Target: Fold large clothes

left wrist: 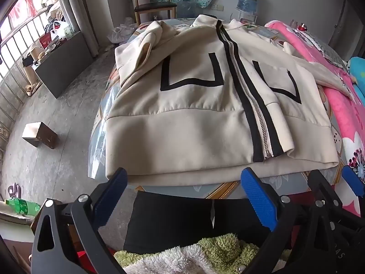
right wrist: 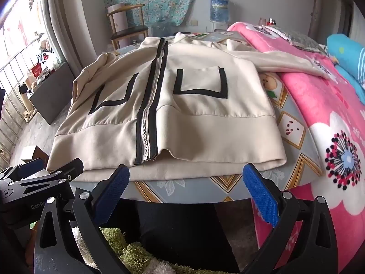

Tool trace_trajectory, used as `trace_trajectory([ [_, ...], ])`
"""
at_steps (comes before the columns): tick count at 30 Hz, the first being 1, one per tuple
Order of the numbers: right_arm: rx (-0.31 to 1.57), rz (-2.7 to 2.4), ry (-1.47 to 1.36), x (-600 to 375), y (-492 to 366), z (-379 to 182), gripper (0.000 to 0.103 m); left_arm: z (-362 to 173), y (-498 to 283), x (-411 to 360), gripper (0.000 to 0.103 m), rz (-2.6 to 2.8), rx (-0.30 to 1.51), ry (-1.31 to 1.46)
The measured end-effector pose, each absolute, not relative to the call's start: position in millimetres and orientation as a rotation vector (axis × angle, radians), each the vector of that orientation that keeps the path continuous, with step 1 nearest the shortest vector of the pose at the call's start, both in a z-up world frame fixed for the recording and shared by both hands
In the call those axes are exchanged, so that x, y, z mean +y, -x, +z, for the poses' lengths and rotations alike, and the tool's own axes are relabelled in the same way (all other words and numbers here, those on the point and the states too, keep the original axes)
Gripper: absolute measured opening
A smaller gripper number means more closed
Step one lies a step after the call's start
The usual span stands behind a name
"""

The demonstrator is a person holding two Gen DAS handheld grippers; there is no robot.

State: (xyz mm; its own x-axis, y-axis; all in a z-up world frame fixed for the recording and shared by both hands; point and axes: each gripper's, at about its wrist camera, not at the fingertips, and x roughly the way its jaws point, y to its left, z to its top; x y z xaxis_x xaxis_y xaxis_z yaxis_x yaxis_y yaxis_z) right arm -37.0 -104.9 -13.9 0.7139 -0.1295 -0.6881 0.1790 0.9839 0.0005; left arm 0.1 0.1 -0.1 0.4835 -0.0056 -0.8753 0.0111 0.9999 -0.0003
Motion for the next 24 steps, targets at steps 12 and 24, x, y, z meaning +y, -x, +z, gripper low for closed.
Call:
trace_trajectory([
  [12,0.759,-0.173,-0.068,-105,34,-18,0.097,-1,-1,4,0.098,-0.011,1.065,-0.005],
  [24,0.751,-0.181,-0.065,-105,37,-15,0.097,-3,0,8,0.098,0.005,1.064,0.000],
])
